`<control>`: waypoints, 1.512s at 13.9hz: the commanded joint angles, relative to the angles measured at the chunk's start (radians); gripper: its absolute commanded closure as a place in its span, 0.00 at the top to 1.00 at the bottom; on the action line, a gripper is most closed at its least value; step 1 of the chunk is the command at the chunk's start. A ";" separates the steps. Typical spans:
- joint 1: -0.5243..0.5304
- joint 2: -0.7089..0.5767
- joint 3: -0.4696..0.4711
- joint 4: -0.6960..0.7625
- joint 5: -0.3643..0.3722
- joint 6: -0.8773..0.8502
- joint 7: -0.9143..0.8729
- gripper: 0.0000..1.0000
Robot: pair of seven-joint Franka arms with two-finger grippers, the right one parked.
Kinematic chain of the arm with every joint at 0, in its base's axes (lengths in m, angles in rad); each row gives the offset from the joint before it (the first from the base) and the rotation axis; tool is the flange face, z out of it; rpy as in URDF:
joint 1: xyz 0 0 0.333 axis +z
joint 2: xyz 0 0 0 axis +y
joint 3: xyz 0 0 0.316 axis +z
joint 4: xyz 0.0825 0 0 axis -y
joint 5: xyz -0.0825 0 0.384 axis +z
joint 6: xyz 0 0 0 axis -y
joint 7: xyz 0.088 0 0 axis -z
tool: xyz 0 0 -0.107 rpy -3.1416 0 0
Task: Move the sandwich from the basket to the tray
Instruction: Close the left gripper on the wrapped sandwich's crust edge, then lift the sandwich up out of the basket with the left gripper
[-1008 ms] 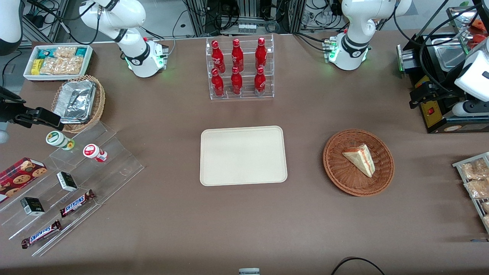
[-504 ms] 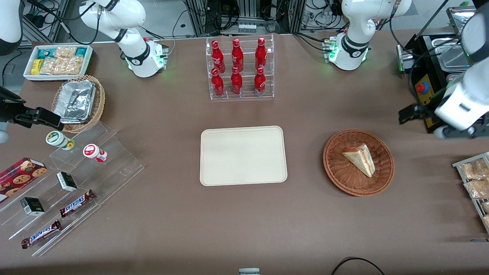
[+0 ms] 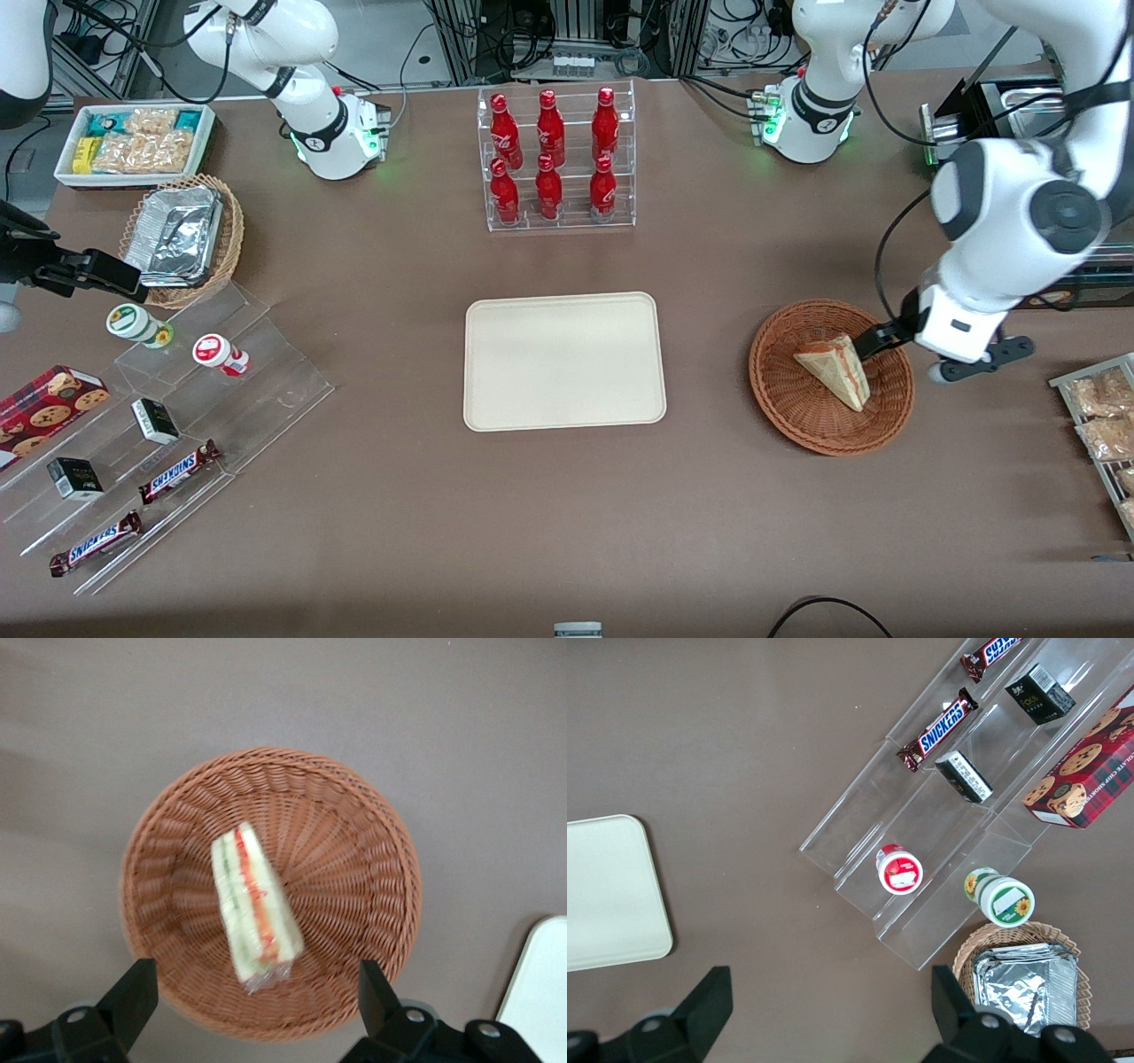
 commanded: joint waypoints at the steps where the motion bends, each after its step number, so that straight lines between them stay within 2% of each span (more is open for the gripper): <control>1: -0.012 -0.027 0.001 -0.124 0.018 0.161 -0.135 1.00; 3: -0.012 0.012 0.001 -0.133 0.018 0.190 -0.180 1.00; 13: -0.012 0.177 0.004 -0.156 0.053 0.294 -0.188 1.00; 14: -0.007 0.183 0.004 -0.156 0.053 0.300 -0.188 0.87; 15: -0.001 0.186 0.004 -0.154 0.053 0.300 -0.186 0.55; 16: -0.001 0.184 0.004 -0.154 0.053 0.299 -0.183 0.16; 17: -0.001 0.183 0.004 -0.153 0.053 0.295 -0.182 0.00; 19: -0.002 0.168 0.006 -0.147 0.053 0.282 -0.183 0.00; 21: -0.004 0.125 0.006 -0.119 0.053 0.195 -0.183 0.00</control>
